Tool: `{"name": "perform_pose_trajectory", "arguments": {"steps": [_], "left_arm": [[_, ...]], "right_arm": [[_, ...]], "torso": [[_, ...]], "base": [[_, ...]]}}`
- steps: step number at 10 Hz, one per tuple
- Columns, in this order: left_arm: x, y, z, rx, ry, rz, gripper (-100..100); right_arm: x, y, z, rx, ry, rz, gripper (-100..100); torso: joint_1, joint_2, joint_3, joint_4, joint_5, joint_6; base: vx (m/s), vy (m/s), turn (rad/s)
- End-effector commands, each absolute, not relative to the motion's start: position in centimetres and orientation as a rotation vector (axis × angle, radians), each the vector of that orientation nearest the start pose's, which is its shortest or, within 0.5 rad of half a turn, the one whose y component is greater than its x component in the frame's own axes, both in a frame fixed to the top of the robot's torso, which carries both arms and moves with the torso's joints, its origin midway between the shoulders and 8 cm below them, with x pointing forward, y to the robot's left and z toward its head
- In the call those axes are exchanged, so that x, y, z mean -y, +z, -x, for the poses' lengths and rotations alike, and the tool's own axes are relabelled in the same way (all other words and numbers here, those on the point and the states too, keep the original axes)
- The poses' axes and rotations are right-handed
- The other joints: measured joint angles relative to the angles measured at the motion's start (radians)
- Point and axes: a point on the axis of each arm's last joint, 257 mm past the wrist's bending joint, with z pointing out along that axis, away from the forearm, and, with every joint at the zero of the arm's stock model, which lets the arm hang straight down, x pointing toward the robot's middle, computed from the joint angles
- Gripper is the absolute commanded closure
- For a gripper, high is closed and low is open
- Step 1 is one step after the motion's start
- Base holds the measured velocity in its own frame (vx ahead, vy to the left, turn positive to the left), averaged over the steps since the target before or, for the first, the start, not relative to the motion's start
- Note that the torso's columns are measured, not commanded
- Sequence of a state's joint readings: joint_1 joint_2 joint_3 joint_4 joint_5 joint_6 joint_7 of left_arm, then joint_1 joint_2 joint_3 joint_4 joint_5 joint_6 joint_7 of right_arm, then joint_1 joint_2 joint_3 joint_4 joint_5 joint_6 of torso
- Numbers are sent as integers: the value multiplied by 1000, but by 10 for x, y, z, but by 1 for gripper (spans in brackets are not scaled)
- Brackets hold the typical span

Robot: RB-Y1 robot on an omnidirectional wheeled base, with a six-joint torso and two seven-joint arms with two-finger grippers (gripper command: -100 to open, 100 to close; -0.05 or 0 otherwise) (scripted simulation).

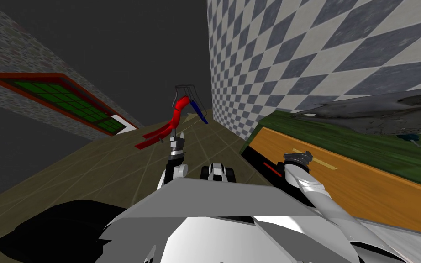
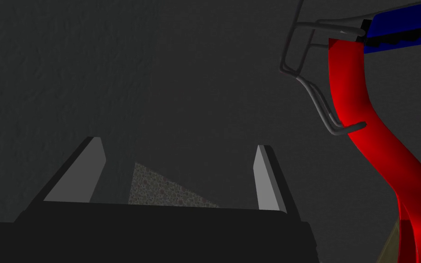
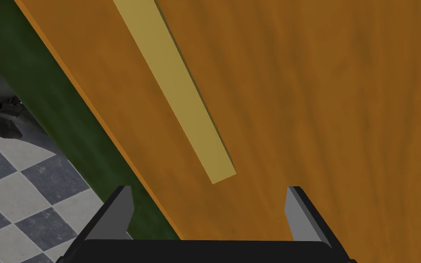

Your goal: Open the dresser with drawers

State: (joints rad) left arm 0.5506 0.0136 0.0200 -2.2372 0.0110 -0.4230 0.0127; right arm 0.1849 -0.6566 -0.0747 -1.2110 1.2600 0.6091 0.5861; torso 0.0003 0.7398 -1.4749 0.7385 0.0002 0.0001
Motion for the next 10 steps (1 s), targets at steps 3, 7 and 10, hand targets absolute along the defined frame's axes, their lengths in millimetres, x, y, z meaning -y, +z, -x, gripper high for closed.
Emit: {"name": "perform_pose_trajectory", "arguments": {"steps": [3,7,10], "left_arm": [[-298,-27,-357,-721,-1241,793,0],[-297,-27,-357,-720,-1242,793,0],[-297,-27,-357,-721,-1242,793,0]], "right_arm": [[694,-288,-342,-1923,-1495,226,100],[693,-285,-345,-1918,-1484,236,100],[693,-285,-345,-1921,-1480,236,-100]], "torso": [[2,-1,-1,0,0,0],[3,1,1,0,1,0],[-6,-5,-3,-1,-2,0]], "base": [[32,-56,12],[-80,142,-30],[-44,65,-7]]}}
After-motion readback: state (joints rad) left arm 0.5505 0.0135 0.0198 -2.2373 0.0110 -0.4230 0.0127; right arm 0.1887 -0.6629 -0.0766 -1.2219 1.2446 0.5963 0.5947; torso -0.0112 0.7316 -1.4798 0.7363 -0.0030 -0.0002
